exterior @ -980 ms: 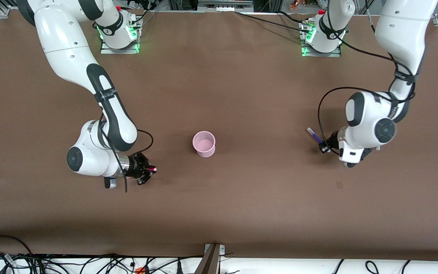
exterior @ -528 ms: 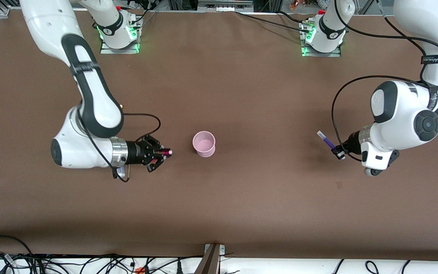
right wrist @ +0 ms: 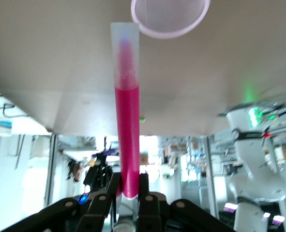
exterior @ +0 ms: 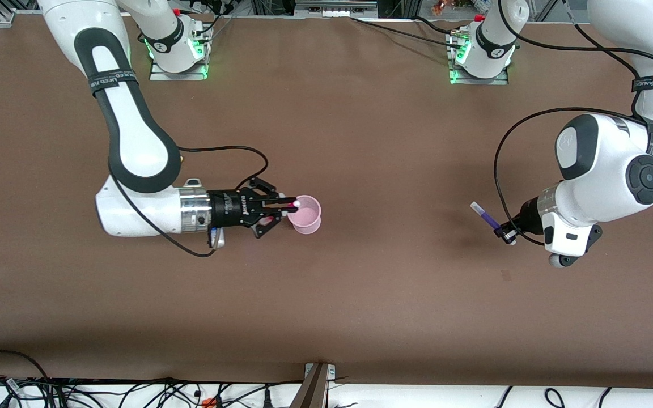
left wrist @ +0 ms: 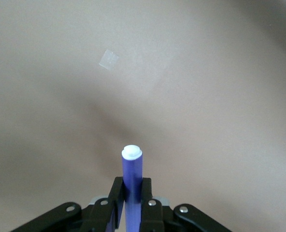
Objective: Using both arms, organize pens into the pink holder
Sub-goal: 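Carry the pink marker over the cup while the left gripper lifts the blue marker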
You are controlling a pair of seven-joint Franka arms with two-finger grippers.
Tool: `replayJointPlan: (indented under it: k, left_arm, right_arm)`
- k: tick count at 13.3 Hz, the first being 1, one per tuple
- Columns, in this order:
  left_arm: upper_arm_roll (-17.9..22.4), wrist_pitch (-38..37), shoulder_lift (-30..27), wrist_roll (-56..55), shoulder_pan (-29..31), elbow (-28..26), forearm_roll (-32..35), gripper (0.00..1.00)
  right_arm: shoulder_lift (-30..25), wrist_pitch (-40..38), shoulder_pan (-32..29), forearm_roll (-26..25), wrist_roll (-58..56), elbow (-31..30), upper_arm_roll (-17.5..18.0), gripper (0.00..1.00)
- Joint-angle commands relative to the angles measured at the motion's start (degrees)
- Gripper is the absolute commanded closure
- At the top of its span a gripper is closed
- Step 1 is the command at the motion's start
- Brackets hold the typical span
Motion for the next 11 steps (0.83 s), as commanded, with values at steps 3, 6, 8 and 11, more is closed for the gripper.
replayJointPlan:
  k: [3, 6, 8, 11]
  left_arm:
    - [0.18, -0.57, -0.55, -1.22, -0.41, 0.43, 0.03, 1.00]
    - [0.18, -0.57, -0.55, -1.31, -0.41, 0.52, 0.03, 1.00]
    - [0.18, -0.49, -0.55, -1.31, -0.50, 0.60, 0.03, 1.00]
    - [0.18, -0.57, -0.37, -1.57, -1.20, 1.57, 0.03, 1.00]
  right_arm:
    - [1.72, 6.95, 2.95, 14.71, -15.41, -5.85, 1.72, 1.00]
    - [1.72, 7.22, 3.48, 19.41, -23.18, -10.43, 1.72, 1.00]
    - [1.55, 7.92, 3.48, 19.41, -23.37, -10.88, 1.72, 1.00]
    - [2.25, 7.92, 3.56, 19.41, -25.12, -11.14, 1.72, 0.99]
